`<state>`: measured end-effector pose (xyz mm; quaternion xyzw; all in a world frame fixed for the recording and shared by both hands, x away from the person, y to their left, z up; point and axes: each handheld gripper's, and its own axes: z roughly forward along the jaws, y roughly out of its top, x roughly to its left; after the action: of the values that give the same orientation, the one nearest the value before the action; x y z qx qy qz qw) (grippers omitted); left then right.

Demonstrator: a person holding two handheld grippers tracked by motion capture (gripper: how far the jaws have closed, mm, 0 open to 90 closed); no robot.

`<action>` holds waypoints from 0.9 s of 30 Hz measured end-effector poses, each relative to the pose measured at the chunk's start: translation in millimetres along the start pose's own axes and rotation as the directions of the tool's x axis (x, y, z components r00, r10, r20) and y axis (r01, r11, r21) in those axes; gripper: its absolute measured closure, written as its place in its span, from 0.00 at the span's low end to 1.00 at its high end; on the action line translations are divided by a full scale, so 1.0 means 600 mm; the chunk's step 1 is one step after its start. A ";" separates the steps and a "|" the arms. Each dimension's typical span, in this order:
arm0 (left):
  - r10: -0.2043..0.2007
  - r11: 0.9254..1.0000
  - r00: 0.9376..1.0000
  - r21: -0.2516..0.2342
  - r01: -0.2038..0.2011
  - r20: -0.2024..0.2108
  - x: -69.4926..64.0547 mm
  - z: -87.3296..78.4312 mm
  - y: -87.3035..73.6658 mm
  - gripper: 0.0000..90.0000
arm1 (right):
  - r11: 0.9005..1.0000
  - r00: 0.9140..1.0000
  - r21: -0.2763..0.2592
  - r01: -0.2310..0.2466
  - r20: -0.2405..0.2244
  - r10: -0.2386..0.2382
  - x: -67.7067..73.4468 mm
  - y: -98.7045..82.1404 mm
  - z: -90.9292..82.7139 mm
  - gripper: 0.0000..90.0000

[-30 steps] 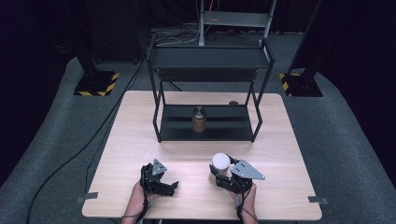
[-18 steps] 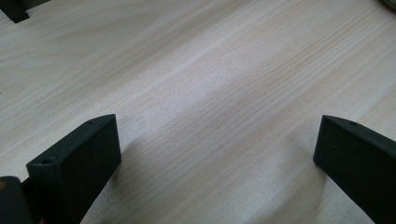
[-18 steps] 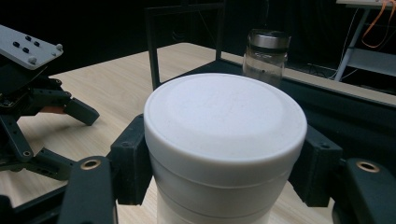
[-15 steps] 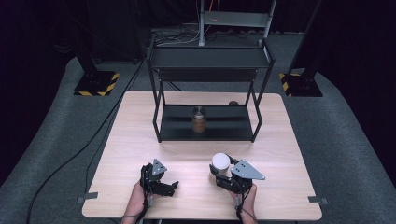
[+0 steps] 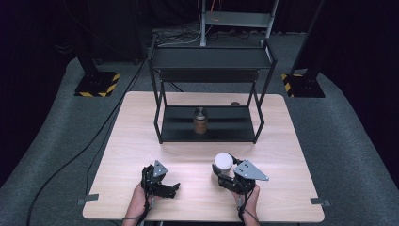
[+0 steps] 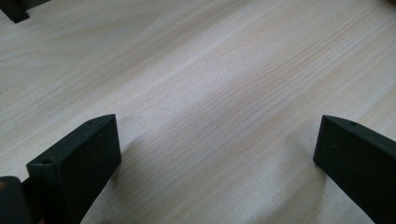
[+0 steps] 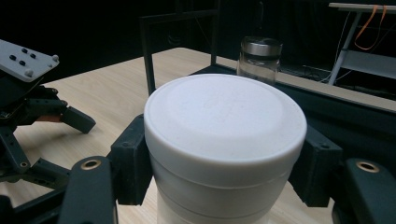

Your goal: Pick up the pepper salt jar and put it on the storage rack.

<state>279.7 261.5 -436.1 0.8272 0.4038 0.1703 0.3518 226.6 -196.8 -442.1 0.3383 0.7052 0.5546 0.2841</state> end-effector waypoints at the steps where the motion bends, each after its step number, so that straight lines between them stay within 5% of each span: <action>1: 0.000 1.000 1.000 0.000 0.000 0.000 0.000 0.000 0.000 0.00 | 1.000 1.000 -0.001 0.000 0.003 0.000 0.000 0.001 0.000 0.37; 27: 0.000 1.000 1.000 0.000 0.000 0.000 0.000 0.000 0.000 0.00 | 1.000 1.000 0.022 0.011 0.018 -0.011 -0.024 0.035 0.028 0.37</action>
<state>279.7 261.5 -436.1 0.8272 0.4037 0.1703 0.3519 251.5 -195.0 -424.8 0.3427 0.7105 0.5420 0.2898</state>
